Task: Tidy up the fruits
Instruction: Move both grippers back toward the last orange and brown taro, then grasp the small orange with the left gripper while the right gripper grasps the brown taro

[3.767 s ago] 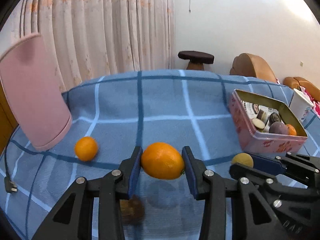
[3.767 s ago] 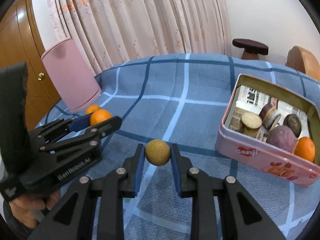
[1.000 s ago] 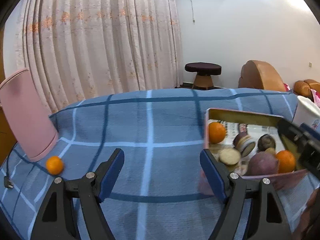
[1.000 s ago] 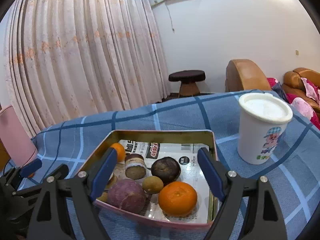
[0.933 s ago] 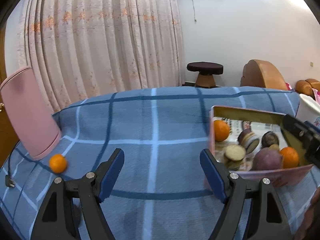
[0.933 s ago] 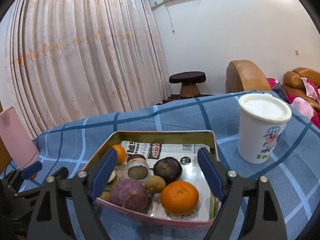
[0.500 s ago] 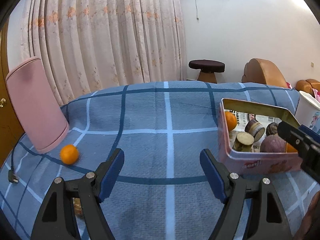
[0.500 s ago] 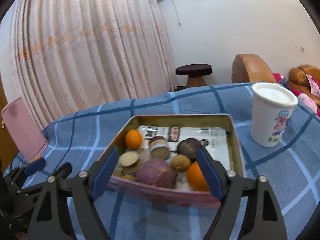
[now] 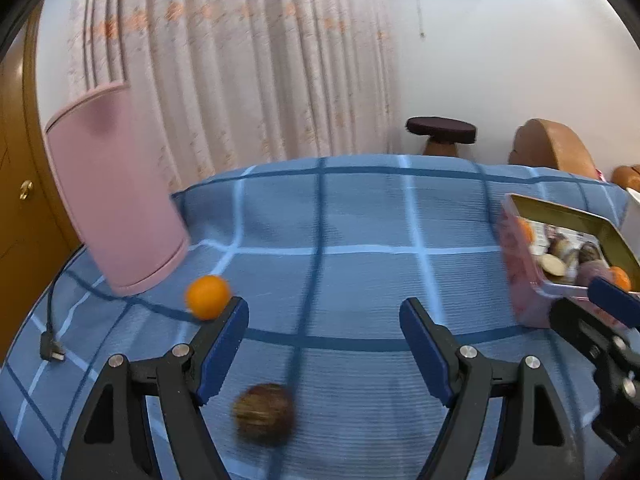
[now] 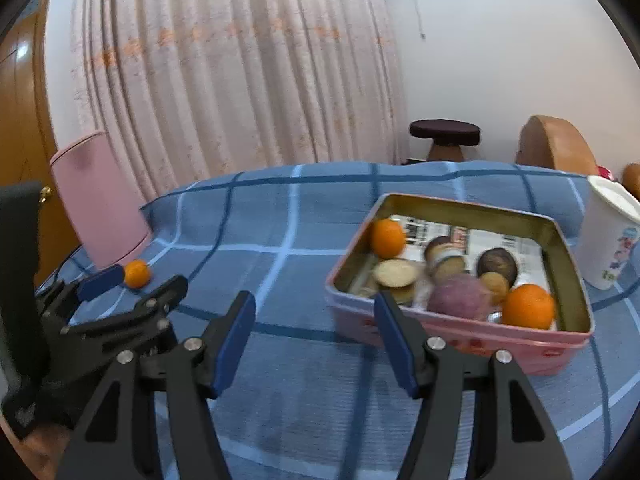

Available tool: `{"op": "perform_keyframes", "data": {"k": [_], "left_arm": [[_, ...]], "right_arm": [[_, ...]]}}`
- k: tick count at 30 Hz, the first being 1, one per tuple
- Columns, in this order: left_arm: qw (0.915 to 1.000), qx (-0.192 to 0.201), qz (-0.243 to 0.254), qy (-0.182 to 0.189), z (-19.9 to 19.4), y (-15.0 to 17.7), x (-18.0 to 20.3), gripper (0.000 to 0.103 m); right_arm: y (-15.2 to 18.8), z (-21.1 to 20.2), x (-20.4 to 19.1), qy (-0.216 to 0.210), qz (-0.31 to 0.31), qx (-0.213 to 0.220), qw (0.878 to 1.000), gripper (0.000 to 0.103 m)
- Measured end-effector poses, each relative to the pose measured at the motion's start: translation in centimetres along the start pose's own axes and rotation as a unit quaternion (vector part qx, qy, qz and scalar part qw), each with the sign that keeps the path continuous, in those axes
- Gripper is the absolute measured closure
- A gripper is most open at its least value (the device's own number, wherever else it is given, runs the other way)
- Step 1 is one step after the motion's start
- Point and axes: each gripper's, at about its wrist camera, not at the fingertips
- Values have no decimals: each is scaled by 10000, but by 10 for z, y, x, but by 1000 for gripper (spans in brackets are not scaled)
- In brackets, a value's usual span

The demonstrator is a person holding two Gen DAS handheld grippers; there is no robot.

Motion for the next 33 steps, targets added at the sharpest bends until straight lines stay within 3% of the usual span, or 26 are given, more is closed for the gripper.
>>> {"op": "perform_keyframes", "data": {"k": [8,14,21,24,25,26,27,28,33], "left_arm": [[9963,-336,-780,-135,17,-5,-79,24],[9888,-503,-1322,-481,28,-5,-131,24],[9864,-632,-1404,-573,32,-3,-144,24],[9837,-618,-1543,-683,33,-4,-155,24],[9825,-624,-1594,-738,33,-3,-158,24],[9814,-643,-1634,-773,34,-2,-160,24],[9810,-665,-1654,-770,34,-2,-161,24],[9809,-677,-1659,-757,35,-2,-161,24],[9836,-679,-1523,-693,36,-2,-153,24]], "right_arm": [[7,20,-48,-647,-326,-452,9963,42],[9,40,-89,-978,-707,-784,9896,42],[10,63,-133,-1207,-1084,-1099,9806,42],[12,80,-147,-1157,-1204,-1423,9756,42],[13,86,-150,-1130,-1216,-1551,9739,44],[14,93,-152,-1119,-1224,-1708,9712,52],[14,95,-154,-1088,-1256,-1718,9710,53],[15,95,-156,-1095,-1330,-1719,9699,60],[17,92,-155,-1046,-1397,-1684,9701,62]]}}
Point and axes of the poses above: each gripper's, at about its wrist camera, not at the fingertips, and z roughly the way its jaws point, x to its right, y to its underside, and after that the axes turned 5 degrees about -x, right-handed
